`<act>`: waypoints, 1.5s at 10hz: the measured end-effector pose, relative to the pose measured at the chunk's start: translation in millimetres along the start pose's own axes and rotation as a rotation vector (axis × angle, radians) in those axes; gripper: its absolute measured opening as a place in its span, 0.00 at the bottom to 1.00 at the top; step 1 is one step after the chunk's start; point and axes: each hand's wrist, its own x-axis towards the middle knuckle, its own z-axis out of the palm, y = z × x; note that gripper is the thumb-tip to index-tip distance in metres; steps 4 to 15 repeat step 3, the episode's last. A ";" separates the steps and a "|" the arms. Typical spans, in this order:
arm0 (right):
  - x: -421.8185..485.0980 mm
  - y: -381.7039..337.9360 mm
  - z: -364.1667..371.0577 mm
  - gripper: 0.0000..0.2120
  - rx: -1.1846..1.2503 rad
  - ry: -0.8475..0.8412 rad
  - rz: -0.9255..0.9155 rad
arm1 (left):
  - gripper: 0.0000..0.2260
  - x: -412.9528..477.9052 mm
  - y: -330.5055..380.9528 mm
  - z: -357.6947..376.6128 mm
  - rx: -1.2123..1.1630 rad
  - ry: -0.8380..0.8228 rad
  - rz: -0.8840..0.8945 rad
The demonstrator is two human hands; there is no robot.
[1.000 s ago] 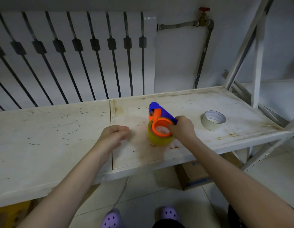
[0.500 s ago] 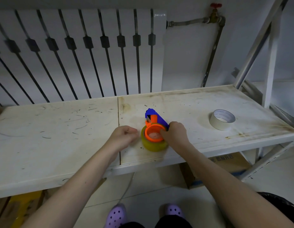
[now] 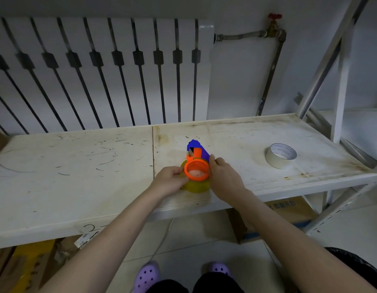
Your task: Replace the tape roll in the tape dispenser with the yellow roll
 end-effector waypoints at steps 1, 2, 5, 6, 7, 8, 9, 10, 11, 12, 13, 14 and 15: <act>-5.5 12.4 -2.2 0.31 0.177 -0.141 -0.085 | 0.14 -5.0 4.8 2.5 0.226 -0.022 0.044; -16.7 12.8 -5.6 0.34 0.450 -0.230 0.038 | 0.18 -9.8 10.1 4.9 0.337 -0.012 0.081; -28.6 11.0 -24.4 0.32 0.610 -0.037 0.194 | 0.31 -25.1 28.2 -9.0 0.366 0.065 0.089; -28.6 11.0 -24.4 0.32 0.610 -0.037 0.194 | 0.31 -25.1 28.2 -9.0 0.366 0.065 0.089; -28.6 11.0 -24.4 0.32 0.610 -0.037 0.194 | 0.31 -25.1 28.2 -9.0 0.366 0.065 0.089; -28.6 11.0 -24.4 0.32 0.610 -0.037 0.194 | 0.31 -25.1 28.2 -9.0 0.366 0.065 0.089; -28.6 11.0 -24.4 0.32 0.610 -0.037 0.194 | 0.31 -25.1 28.2 -9.0 0.366 0.065 0.089; -28.6 11.0 -24.4 0.32 0.610 -0.037 0.194 | 0.31 -25.1 28.2 -9.0 0.366 0.065 0.089; -28.6 11.0 -24.4 0.32 0.610 -0.037 0.194 | 0.31 -25.1 28.2 -9.0 0.366 0.065 0.089; -28.6 11.0 -24.4 0.32 0.610 -0.037 0.194 | 0.31 -25.1 28.2 -9.0 0.366 0.065 0.089; -28.6 11.0 -24.4 0.32 0.610 -0.037 0.194 | 0.31 -25.1 28.2 -9.0 0.366 0.065 0.089; -28.6 11.0 -24.4 0.32 0.610 -0.037 0.194 | 0.31 -25.1 28.2 -9.0 0.366 0.065 0.089; -28.6 11.0 -24.4 0.32 0.610 -0.037 0.194 | 0.31 -25.1 28.2 -9.0 0.366 0.065 0.089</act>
